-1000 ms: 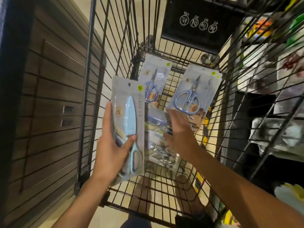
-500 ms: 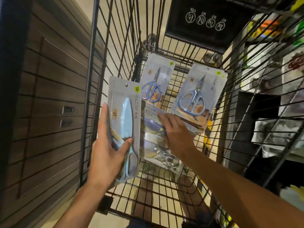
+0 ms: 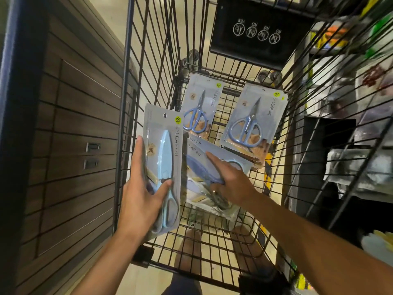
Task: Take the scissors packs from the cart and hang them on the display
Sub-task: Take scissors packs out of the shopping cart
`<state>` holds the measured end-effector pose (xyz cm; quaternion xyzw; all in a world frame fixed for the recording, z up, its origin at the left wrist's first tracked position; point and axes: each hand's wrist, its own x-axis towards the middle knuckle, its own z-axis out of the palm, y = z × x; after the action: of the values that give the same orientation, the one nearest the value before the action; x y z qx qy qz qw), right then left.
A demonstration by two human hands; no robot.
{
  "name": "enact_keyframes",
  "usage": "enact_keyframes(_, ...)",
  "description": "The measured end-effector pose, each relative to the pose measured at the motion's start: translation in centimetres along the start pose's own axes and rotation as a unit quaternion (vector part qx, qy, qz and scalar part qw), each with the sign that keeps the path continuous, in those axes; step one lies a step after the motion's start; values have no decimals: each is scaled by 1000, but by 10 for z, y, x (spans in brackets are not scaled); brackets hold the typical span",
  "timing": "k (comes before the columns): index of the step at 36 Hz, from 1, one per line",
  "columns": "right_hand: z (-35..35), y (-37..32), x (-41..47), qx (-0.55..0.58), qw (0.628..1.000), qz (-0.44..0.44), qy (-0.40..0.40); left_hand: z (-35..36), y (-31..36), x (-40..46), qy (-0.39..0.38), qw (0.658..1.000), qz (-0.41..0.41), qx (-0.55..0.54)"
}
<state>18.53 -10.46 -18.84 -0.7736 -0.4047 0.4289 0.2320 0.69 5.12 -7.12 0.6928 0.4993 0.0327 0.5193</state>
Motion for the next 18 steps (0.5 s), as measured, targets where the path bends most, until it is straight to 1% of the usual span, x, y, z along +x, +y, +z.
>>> enact_keyframes(4, -19, -23, -24, 106, 991, 74, 20, -9, 20, -11, -15, 1000, 11, 13)
enact_keyframes(7, -38, -42, -45, 185, 977, 93, 45, -19, 41, -21, -16, 999, 30, 15)
enact_keyframes(10, -68, -70, -66, 261, 956, 113, 76, -30, 63, -32, -19, 998, 56, 11)
enact_keyframes(12, -89, -91, -85, 289, 943, 117, 115, -38, 79, -40, -26, 997, 66, 1)
enact_keyframes(18, -143, -151, -157, 320, 912, 121, 227, -67, 139, -72, -57, 993, 106, -14)
